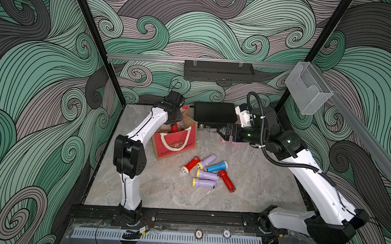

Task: Put the flashlights into the tote bags
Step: Place the flashlight in the canvas bag.

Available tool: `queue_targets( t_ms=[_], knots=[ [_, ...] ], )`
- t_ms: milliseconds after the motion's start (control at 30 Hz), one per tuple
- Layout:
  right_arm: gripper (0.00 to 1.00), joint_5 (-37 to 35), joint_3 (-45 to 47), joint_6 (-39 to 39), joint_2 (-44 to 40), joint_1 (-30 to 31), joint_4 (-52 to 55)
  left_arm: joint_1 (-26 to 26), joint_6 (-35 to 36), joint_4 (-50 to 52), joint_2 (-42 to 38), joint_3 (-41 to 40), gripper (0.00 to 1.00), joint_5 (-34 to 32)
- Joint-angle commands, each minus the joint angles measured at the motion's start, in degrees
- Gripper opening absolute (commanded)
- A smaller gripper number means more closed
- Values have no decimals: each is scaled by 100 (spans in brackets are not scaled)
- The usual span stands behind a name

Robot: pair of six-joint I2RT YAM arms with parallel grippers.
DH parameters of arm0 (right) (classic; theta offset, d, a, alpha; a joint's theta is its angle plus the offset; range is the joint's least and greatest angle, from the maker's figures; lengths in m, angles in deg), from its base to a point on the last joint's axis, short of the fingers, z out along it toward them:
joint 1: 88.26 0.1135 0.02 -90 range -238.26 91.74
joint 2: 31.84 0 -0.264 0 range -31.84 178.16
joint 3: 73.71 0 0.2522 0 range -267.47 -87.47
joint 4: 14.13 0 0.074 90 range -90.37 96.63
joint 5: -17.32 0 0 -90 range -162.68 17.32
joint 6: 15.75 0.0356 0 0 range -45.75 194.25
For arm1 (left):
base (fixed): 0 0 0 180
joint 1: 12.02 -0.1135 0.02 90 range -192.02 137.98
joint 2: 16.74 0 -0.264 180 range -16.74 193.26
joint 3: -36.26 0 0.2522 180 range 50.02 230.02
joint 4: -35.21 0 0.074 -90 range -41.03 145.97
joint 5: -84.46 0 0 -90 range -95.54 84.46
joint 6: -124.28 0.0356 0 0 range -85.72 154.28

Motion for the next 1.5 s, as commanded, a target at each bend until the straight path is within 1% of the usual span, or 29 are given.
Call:
queue_targets(
  t_ms=[0, 367, 700, 867, 1033, 1100, 1233, 1333, 1367, 1400, 1467],
  knots=[
    [100, -141, 49, 73, -102, -20, 16, -60, 11, 28, 180, -9, 0, 28],
    [100, -256, 133, 79, -154, -22, 16, -82, -110, 494, 679, -29, 0, 174],
    [100, -346, 261, 117, -309, -20, 14, -85, -119, 221, 629, -598, 0, 320],
    [100, -383, 319, 140, -373, -18, 15, -85, -129, 185, 615, -758, 0, 329],
    [100, -567, 394, 256, -429, -18, 108, -81, -141, 149, 609, -876, 1, 329],
    [100, -709, 427, 340, -419, -27, 316, -81, -145, 153, 569, -903, 13, 319],
    [100, -920, 541, 481, -426, -46, 742, -81, -173, 65, 353, -1019, 34, 267],
    [100, -963, 716, 566, -500, -89, 980, -86, -117, 127, 203, -905, 48, 203],
    [100, -964, 785, 593, -522, -100, 1069, -81, -94, 192, 160, -832, 55, 186],
    [100, -955, 860, 631, -548, -107, 1154, -81, -63, 221, 112, -781, 61, 168],
    [100, -891, 1021, 702, -576, -146, 1312, -81, -18, 253, -15, -714, 67, 145]
  ],
)
